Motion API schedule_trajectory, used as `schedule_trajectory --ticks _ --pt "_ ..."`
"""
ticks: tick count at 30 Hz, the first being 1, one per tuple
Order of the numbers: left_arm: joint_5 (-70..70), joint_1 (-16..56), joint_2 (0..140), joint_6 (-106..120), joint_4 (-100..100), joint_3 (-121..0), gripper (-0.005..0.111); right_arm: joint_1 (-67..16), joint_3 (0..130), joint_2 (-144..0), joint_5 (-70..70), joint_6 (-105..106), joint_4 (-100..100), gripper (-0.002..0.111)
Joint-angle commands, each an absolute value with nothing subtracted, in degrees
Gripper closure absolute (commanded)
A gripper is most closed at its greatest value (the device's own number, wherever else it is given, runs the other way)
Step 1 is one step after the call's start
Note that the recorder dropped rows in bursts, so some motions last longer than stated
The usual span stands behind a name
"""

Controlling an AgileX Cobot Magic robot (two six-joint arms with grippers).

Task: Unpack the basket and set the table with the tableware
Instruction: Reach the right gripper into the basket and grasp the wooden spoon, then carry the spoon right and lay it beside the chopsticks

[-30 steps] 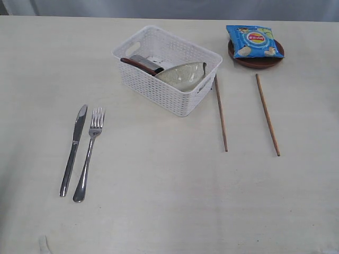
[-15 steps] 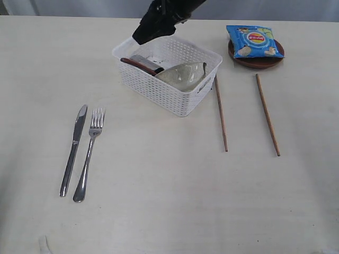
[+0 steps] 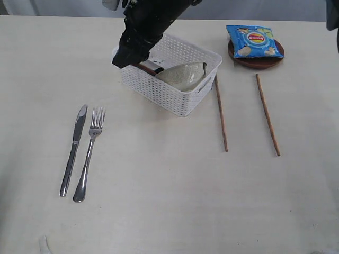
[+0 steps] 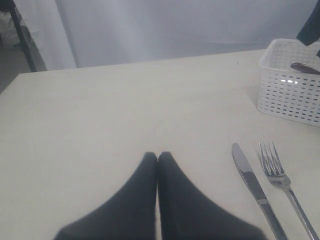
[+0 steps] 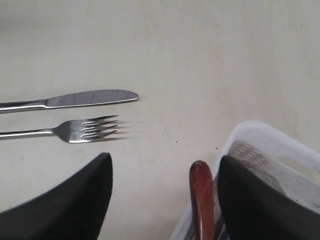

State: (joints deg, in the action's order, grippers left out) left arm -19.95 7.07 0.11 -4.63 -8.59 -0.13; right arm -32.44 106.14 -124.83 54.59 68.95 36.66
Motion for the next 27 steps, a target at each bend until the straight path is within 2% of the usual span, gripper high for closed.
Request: schedule_trajectory --ticks 1,7,20,27 --pt "-19.9 7.4 0.0 -4.8 -8.4 0.0 0.107 -32.8 106.6 -126.4 50.8 67.7 35.9 0.050" --pt "-19.9 7.4 0.0 -4.8 -8.4 0.0 0.107 -32.8 106.6 -128.3 49.5 66.6 35.3 0.053" --pt "-19.9 7.4 0.0 -4.8 -8.4 0.0 0.107 -32.8 106.6 -129.2 49.4 66.6 34.2 0.109" --pt "-19.9 7.4 0.0 -4.8 -8.5 0.0 0.107 -32.8 106.6 -126.4 49.1 66.6 32.9 0.109"
